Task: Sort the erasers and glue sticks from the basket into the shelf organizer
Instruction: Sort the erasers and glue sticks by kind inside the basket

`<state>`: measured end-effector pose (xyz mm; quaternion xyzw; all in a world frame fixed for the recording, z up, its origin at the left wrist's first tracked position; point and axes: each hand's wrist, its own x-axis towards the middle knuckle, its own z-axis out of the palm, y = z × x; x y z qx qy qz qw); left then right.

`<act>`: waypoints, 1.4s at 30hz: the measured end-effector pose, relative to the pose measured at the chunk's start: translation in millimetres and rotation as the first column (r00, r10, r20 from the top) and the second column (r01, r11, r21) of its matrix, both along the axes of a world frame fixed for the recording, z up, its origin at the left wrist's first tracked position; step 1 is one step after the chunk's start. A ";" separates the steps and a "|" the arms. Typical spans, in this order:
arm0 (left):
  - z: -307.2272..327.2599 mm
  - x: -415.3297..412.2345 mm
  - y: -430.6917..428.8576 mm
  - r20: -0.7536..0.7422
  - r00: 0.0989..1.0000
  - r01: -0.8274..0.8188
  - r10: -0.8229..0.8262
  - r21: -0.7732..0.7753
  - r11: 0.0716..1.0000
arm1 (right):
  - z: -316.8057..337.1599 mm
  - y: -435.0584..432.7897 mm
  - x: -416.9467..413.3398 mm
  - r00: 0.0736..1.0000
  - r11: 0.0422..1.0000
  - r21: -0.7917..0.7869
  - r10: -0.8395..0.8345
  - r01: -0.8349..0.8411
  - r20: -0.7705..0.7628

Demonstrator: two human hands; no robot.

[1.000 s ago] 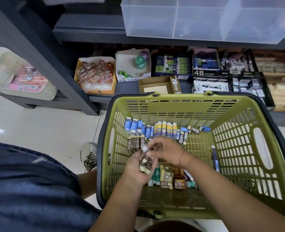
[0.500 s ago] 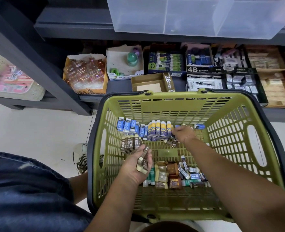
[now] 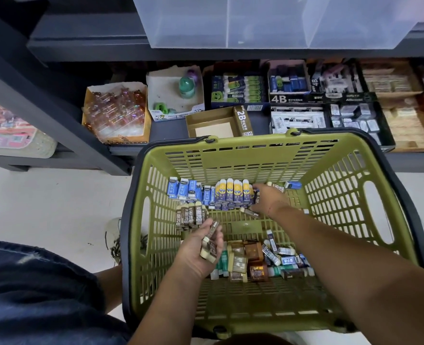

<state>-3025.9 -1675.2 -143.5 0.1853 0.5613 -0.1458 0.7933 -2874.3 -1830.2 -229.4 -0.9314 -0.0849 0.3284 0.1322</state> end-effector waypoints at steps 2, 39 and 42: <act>-0.1 0.7 -1.0 -0.009 1.000 -0.005 0.005 0.014 1.000 | 0.3 -2.0 -0.9 0.998 0.999 -0.037 0.040 -0.038 0.040; -3.1 3.9 -7.5 -0.030 0.997 0.078 -0.077 0.033 0.996 | 14.8 -12.7 -30.1 0.993 0.993 -0.087 0.074 -0.082 -0.097; -5.9 1.4 -5.5 -0.083 0.996 0.048 -0.043 0.058 0.997 | 18.5 -7.2 -37.5 0.988 0.987 -0.115 0.101 -0.115 -0.120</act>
